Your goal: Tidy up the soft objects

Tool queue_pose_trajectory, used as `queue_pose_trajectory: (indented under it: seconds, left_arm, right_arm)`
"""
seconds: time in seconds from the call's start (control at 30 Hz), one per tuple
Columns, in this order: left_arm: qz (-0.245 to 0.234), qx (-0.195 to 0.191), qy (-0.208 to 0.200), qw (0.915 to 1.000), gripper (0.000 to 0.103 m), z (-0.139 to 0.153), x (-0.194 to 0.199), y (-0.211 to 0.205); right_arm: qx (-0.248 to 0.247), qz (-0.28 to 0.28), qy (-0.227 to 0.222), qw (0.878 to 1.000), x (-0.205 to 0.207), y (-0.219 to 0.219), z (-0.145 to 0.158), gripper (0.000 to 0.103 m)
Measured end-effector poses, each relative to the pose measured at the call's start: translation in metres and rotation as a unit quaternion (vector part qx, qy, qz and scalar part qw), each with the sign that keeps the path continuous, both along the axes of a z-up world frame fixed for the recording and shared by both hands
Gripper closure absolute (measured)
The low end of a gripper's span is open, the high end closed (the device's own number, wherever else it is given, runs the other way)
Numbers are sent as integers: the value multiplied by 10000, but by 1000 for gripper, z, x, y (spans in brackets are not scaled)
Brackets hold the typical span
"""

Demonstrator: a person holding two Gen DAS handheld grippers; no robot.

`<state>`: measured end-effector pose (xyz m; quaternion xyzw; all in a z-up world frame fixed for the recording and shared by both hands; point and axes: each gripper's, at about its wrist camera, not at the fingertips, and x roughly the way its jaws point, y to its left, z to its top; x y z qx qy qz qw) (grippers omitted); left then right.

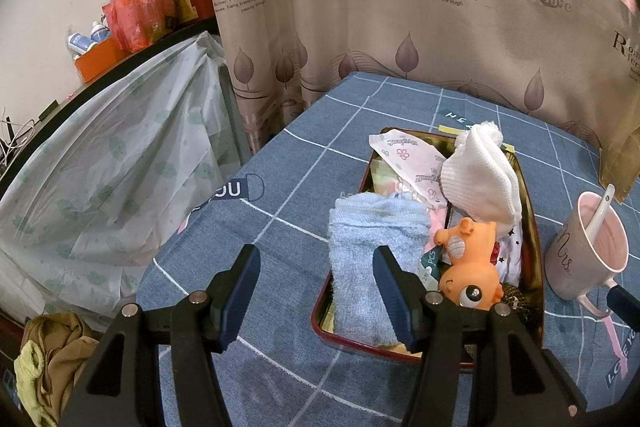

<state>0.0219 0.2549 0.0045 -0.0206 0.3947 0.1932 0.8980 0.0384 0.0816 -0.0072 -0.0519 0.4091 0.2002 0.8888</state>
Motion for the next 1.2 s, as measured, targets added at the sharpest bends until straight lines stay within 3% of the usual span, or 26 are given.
queue_pose_trajectory:
  seconds: [1.2]
  left_arm:
    - [-49,-32,-72,10000,43,2,-2,0]
  right_arm:
    - [-57,88,-5,9999,-5,5,-2,1]
